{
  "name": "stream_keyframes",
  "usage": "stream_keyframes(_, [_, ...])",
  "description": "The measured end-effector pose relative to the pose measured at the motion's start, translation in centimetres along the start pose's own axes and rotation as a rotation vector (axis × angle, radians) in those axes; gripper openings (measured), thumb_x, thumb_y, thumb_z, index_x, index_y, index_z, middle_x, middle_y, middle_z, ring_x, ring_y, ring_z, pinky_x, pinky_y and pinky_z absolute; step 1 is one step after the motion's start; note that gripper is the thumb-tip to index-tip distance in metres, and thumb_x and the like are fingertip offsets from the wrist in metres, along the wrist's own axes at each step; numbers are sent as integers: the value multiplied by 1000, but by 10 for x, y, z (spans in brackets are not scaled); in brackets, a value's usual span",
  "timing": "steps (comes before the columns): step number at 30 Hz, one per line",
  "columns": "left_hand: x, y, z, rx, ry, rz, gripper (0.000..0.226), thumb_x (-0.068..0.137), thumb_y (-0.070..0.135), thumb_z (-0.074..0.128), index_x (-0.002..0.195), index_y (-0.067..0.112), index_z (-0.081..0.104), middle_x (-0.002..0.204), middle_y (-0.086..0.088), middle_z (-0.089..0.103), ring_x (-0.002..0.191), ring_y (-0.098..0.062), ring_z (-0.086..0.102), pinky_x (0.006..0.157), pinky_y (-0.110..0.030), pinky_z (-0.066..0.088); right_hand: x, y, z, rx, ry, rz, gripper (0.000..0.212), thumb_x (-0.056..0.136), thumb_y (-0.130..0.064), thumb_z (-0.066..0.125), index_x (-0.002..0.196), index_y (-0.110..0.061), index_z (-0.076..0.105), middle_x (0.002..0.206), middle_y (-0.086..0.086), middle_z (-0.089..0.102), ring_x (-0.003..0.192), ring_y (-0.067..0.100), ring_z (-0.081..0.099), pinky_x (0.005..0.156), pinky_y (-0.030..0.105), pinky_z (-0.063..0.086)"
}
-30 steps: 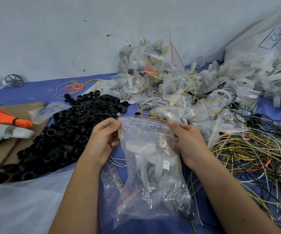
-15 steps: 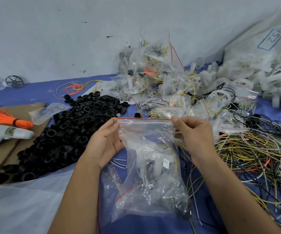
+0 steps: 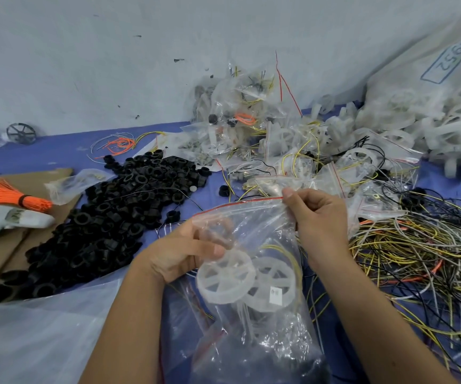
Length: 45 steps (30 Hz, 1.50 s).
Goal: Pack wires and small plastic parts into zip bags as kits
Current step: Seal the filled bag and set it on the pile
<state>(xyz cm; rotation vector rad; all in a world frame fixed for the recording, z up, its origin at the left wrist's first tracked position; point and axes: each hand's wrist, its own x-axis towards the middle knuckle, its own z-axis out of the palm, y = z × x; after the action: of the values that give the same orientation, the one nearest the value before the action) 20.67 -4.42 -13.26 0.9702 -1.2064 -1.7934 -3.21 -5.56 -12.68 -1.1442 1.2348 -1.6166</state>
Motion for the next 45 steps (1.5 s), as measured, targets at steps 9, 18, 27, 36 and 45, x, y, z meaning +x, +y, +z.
stream_keyframes(9, [12,6,-11,-82,274,293,28,75,24,79,67,15,54,60,2,55,51,-9,54,52,-20,49,-4,4,3,45,-140,288,36,95,-40,68,76,-9,70,54,-6,57,46,7,50,45,18,42])
stream_keyframes(18, [5,7,-18,2,295,342,32,86,16,73,58,18,58,58,2,57,50,-7,52,49,-19,46,-3,7,8,49,-81,102,25,96,-18,69,72,-19,78,72,2,72,66,10,59,59,22,50])
stream_keyframes(27, [23,41,26,858,539,525,15,85,23,82,80,19,68,81,6,70,79,-11,64,71,-26,51,-2,11,9,38,-145,-3,22,96,-10,67,78,-22,73,70,13,69,62,19,56,56,29,46])
stream_keyframes(36, [49,46,60,1052,257,432,8,90,12,76,83,15,73,74,4,69,66,-2,59,62,-13,47,-1,11,7,40,-181,-45,7,90,-4,73,87,-9,78,86,18,75,74,16,64,70,31,52])
stream_keyframes(45, [46,38,57,1012,235,397,9,92,11,74,86,16,72,73,5,68,66,-3,59,61,-12,46,-1,14,6,-15,-202,-72,13,89,-12,75,84,-23,79,81,2,77,71,12,69,66,27,54])
